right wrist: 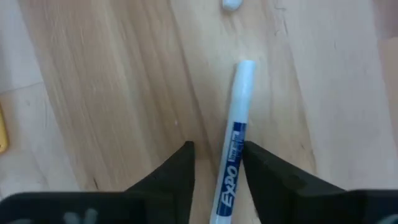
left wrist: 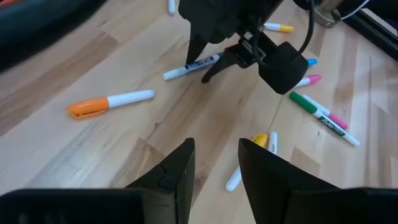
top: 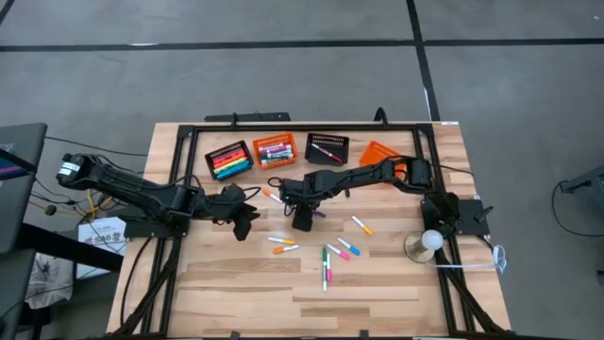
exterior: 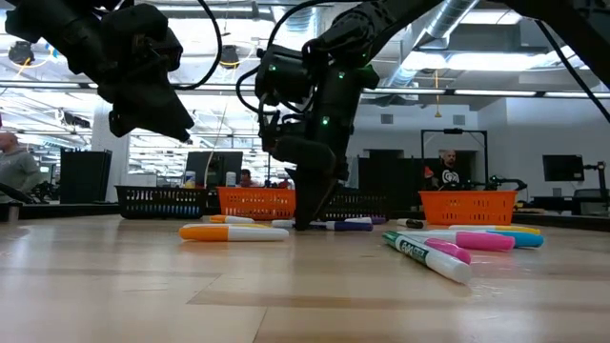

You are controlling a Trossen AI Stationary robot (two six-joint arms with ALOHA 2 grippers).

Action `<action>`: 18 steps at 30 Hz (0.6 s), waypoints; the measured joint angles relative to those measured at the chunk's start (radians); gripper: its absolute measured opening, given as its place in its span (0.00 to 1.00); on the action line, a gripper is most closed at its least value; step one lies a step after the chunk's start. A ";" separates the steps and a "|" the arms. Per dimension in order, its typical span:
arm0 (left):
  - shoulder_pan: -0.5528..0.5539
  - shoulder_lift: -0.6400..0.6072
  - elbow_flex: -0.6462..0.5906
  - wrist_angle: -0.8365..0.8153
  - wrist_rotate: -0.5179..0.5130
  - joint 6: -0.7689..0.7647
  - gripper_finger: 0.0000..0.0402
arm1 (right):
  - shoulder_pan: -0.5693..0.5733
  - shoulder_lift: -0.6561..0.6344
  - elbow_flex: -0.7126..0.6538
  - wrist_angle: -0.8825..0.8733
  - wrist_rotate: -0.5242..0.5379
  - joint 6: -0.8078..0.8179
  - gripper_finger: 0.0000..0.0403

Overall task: Pick & Place Markers
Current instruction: Put the dark blue small marker pen into the right black bin

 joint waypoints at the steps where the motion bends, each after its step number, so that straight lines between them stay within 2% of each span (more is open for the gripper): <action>1: 0.000 0.000 0.000 0.000 0.000 0.000 0.30 | -0.001 -0.003 0.000 -0.001 0.000 0.000 0.29; 12: 0.000 0.000 0.000 0.000 0.000 0.000 0.30 | -0.039 0.003 0.075 -0.078 -0.048 -0.033 0.05; 18: 0.000 0.000 0.000 0.000 0.000 0.000 0.30 | -0.053 0.011 0.117 -0.116 -0.087 -0.066 0.06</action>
